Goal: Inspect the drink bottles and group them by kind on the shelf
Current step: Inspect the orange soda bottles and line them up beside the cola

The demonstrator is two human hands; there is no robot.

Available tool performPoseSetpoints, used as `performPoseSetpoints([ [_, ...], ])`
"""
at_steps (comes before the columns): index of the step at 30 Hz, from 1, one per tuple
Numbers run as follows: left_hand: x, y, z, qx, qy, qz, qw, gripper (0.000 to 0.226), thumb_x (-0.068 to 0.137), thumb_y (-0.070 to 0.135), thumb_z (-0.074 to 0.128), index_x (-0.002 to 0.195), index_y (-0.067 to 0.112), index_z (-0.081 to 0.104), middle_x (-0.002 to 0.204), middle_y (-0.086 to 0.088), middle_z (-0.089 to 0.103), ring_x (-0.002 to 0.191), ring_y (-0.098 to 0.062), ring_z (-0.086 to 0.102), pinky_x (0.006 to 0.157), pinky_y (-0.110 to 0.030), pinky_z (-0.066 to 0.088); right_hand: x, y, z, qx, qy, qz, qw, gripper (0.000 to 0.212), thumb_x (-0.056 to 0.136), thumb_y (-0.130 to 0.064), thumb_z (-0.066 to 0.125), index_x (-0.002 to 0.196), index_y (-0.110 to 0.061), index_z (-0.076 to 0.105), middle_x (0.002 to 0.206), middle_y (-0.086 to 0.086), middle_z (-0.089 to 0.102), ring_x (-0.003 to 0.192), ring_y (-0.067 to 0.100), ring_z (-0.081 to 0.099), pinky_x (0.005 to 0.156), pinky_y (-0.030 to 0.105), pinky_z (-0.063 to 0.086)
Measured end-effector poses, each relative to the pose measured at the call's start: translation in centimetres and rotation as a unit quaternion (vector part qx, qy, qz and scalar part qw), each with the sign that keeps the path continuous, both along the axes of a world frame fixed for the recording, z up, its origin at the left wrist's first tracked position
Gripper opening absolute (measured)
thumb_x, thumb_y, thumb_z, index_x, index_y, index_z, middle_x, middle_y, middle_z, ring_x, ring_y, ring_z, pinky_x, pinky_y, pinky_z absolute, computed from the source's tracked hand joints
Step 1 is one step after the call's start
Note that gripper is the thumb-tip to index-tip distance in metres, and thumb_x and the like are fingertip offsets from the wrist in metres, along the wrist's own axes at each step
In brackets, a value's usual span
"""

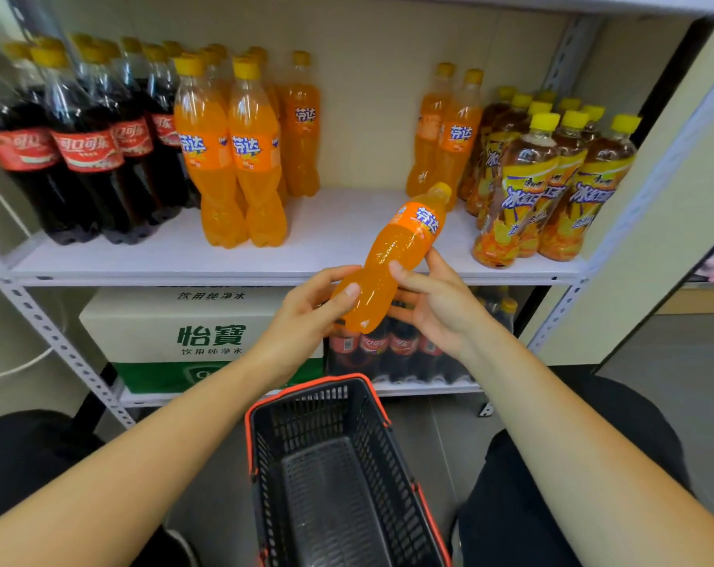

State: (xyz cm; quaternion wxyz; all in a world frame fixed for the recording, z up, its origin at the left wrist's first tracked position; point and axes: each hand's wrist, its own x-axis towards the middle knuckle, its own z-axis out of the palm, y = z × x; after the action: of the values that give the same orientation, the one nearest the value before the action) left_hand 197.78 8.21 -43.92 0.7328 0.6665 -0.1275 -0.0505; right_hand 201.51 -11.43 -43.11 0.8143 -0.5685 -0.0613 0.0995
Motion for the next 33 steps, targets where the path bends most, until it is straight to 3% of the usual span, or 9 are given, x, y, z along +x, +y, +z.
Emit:
performPoseSetpoints([
  [3, -0.1, -0.3, 0.4, 0.005, -0.037, 0.002, 0.999, 0.053, 0.093, 0.030, 0.057, 0.144, 0.018, 0.054, 0.124, 0.002, 0.067, 0.101, -0.016, 0.069, 0.082, -0.035, 0.061, 0.3, 0.0, -0.1, 0.017, 0.013, -0.024, 0.999, 0.053, 0.094, -0.020, 0.071, 0.141, -0.023, 0.048, 0.121, 0.012, 0.074, 0.106, 0.031, 0.074, 0.079, 0.041, 0.061],
  [5, -0.2, -0.3, 0.4, 0.016, -0.071, 0.001, 0.997, 0.053, 0.093, 0.026, 0.058, 0.146, 0.017, 0.052, 0.131, -0.004, 0.065, 0.111, -0.018, 0.068, 0.090, -0.033, 0.058, 0.4, 0.0, 0.0, 0.016, 0.017, -0.030, 0.999, 0.054, 0.093, -0.022, 0.072, 0.141, -0.024, 0.049, 0.122, 0.012, 0.073, 0.106, 0.031, 0.074, 0.079, 0.041, 0.061],
  [7, -0.1, 0.2, 0.4, 0.058, -0.129, 0.005, 0.990, 0.054, 0.090, 0.025, 0.064, 0.143, 0.018, 0.055, 0.135, -0.009, 0.059, 0.120, -0.020, 0.062, 0.097, -0.030, 0.053, 0.4, 0.0, 0.1, 0.010, 0.022, -0.035, 0.999, 0.056, 0.092, -0.026, 0.072, 0.142, -0.025, 0.049, 0.123, 0.012, 0.073, 0.107, 0.030, 0.074, 0.079, 0.042, 0.061],
  [10, -0.1, 0.8, 0.2, 0.114, -0.210, -0.001, 0.971, 0.060, 0.085, 0.018, 0.079, 0.141, 0.019, 0.057, 0.138, -0.004, 0.054, 0.125, -0.018, 0.058, 0.093, -0.027, 0.055, 0.3, 0.3, 0.1, 0.014, 0.041, -0.041, 0.998, 0.054, 0.094, -0.028, 0.070, 0.143, -0.022, 0.050, 0.122, 0.012, 0.074, 0.108, 0.031, 0.073, 0.080, 0.042, 0.062],
  [14, -0.2, 0.9, 0.1, 0.175, -0.301, 0.033, 0.937, 0.063, 0.082, 0.018, 0.083, 0.140, 0.020, 0.057, 0.136, -0.003, 0.054, 0.125, -0.016, 0.057, 0.088, -0.026, 0.058, -0.1, 0.8, 0.4, 0.006, 0.057, -0.034, 0.998, 0.049, 0.098, -0.029, 0.066, 0.143, -0.018, 0.051, 0.121, 0.014, 0.074, 0.108, 0.031, 0.073, 0.082, 0.042, 0.062],
  [20, 0.0, 2.0, 1.0, 0.172, -0.315, 0.009, 0.934, 0.059, 0.083, 0.015, 0.081, 0.138, 0.021, 0.059, 0.122, -0.001, 0.056, 0.113, -0.010, 0.059, 0.077, -0.020, 0.058, -0.2, 1.0, 0.8, 0.007, 0.073, -0.013, 0.997, 0.050, 0.097, -0.036, 0.065, 0.141, -0.016, 0.054, 0.124, 0.016, 0.072, 0.112, 0.033, 0.071, 0.085, 0.042, 0.062],
  [27, 0.0, 2.4, 1.5, 0.191, -0.326, 0.017, 0.926, 0.044, 0.093, 0.020, 0.072, 0.136, 0.018, 0.061, 0.104, -0.013, 0.057, 0.097, -0.024, 0.061, 0.073, -0.048, 0.058, -0.3, 1.2, 0.7, 0.009, 0.089, 0.011, 0.996, 0.056, 0.095, -0.039, 0.068, 0.143, -0.017, 0.053, 0.122, 0.017, 0.073, 0.103, 0.029, 0.074, 0.076, 0.039, 0.061],
  [33, 0.2, 2.7, 1.4, 0.186, -0.305, 0.024, 0.934, 0.033, 0.098, 0.021, 0.064, 0.131, 0.021, 0.067, 0.101, -0.006, 0.058, 0.094, -0.024, 0.061, 0.074, -0.057, 0.053, -0.3, 1.1, 0.5, -0.002, 0.082, 0.022, 0.996, 0.056, 0.095, -0.041, 0.067, 0.145, -0.019, 0.052, 0.128, 0.017, 0.070, 0.112, 0.032, 0.071, 0.087, 0.045, 0.059],
])
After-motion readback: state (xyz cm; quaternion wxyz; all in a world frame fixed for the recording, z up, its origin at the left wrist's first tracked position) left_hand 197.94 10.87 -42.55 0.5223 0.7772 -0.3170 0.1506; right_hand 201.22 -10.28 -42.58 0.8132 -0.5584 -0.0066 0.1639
